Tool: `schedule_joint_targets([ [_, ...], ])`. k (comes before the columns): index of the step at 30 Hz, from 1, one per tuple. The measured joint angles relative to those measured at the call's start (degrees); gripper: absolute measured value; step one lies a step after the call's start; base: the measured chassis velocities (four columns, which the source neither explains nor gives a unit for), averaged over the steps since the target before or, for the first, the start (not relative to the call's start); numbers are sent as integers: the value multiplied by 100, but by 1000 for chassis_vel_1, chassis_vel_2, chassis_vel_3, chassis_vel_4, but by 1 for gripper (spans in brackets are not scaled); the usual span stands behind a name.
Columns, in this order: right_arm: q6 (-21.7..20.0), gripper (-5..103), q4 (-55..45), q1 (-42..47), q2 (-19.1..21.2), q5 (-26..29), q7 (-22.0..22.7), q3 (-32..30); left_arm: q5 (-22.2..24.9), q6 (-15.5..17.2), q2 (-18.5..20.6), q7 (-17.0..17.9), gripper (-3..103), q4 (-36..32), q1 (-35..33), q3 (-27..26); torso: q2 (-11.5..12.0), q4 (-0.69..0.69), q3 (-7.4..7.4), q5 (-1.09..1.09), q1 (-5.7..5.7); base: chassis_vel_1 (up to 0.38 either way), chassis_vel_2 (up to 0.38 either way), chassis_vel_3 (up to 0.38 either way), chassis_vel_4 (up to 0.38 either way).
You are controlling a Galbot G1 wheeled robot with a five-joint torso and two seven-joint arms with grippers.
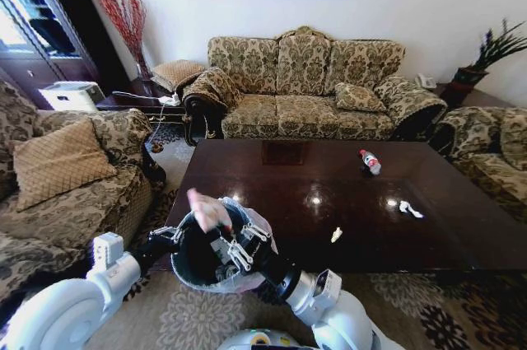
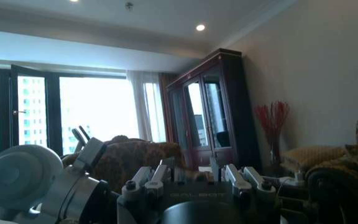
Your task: Move to the front of the table and place the trash on the table into the trash bin.
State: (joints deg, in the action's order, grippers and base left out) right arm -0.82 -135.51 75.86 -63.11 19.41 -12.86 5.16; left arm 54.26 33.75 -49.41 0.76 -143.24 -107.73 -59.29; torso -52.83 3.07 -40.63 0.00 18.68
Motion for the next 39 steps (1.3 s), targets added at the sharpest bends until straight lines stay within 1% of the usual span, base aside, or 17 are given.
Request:
schedule_joint_targets([
  [4,92,57,-80,76,1,2,-1,-102,-2,0,-3,-2,0,0,-7,-4,1,-1,0,0,0,0,0,0,0],
  [5,92,57,-80,76,1,2,-1,-102,-2,0,-3,-2,0,0,-7,-4,1,-1,0,0,0,0,0,0,0],
  [7,219,68,-224,215,-79,-1,121,-343,-3,0,-11,-2,0,0,-3,-13,1,0,0,0,0,0,0,0,0],
  [8,126,73,-324,278,-211,-75,594,-605,-3,0,-26,-2,0,0,-4,-21,1,1,0,0,0,0,0,0,0],
  [9,126,73,-324,278,-211,-75,594,-605,-3,0,-26,-2,0,0,-4,-21,1,1,0,0,0,0,0,0,0],
  [12,-360,90,-257,459,-506,-96,2087,-1504,-9,-7,-66,-2,0,0,12,-16,1,-1,0,0,0,0,0,0,0],
  [13,-360,90,-257,459,-506,-96,2087,-1504,-9,-7,-66,-2,0,0,12,-16,1,-1,0,0,0,0,0,0,0],
  [15,-414,95,27,611,-549,-66,2767,-1829,-11,-10,-77,-3,0,0,42,11,1,1,0,1,0,0,0,0,0],
  [16,-377,98,437,739,-636,56,3010,-2295,-11,-13,-100,-5,0,0,73,32,1,0,0,1,0,0,0,0,0],
  [17,-377,98,437,739,-636,56,3010,-2295,-11,-13,-100,-5,0,0,73,32,1,0,0,1,0,0,0,0,0],
  [19,-491,100,914,830,-794,468,3242,-2933,-12,-19,-119,-7,0,0,82,47,1,3,0,2,0,0,0,0,0],
  [21,-569,100,1002,837,-815,673,3402,-3034,-12,-20,-121,-12,0,0,81,51,1,3,0,3,0,0,0,0,0],
  [22,-802,100,1159,832,-834,1291,3941,-3119,-12,-26,-123,-18,0,0,87,62,1,1,0,1,0,0,0,0,0],
  [25,-938,100,1542,812,-898,1982,4718,-3002,-12,-37,-136,-20,0,0,135,91,1,0,0,1,0,0,0,0,0],
  [33,-893,103,2128,534,-1060,2098,5384,-2735,-14,-46,-149,-23,0,0,137,106,1,0,0,1,0,0,0,0,0],
  [35,-942,96,2301,435,-1051,2274,5481,-2704,-18,-57,-153,-23,0,0,134,105,1,0,0,0,0,0,0,0,0],
  [39,-974,92,2531,348,-988,2448,5493,-2635,-20,-67,-150,-23,0,0,149,117,1,0,0,0,0,0,0,0,0],
])
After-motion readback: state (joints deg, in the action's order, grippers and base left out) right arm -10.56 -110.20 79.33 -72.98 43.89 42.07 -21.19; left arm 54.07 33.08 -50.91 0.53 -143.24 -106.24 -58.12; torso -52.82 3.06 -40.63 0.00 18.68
